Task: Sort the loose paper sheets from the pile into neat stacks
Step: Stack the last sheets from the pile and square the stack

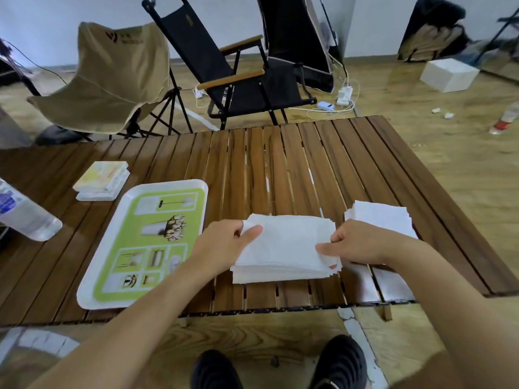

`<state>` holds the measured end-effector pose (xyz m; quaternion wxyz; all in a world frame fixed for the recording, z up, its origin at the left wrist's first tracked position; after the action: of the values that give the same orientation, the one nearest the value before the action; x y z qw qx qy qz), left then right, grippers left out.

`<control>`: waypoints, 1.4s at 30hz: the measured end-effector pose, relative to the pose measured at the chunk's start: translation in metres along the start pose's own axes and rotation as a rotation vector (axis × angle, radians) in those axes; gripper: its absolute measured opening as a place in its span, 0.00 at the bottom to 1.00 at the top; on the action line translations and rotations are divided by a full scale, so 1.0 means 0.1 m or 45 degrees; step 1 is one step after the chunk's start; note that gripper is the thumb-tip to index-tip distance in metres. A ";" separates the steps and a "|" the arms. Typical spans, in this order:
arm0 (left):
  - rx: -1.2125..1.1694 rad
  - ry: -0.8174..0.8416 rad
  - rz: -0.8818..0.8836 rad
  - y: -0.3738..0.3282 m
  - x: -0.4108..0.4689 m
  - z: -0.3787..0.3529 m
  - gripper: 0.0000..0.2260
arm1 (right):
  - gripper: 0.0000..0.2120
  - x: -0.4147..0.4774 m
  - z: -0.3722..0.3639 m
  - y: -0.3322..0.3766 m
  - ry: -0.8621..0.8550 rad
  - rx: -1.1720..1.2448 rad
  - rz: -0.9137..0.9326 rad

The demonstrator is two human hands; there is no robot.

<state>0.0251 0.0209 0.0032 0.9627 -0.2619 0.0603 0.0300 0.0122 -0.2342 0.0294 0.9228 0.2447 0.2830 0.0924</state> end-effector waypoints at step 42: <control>0.019 1.191 0.225 -0.45 0.03 -0.38 0.27 | 0.33 0.17 -0.18 -0.03 0.015 0.080 -0.125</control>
<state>0.0288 -0.0367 -0.0073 0.8278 -0.2343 0.5097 -0.0100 0.0159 -0.2242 0.0074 0.9163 0.2589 0.3030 0.0395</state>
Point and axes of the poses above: each hand's wrist, its own x-axis towards the middle knuckle, its own z-axis out of the back of the hand, y = z × x, the point moved 6 cm from there along x, towards the middle knuckle, and after that the axes turned 7 degrees about z, right-handed, at the moved point
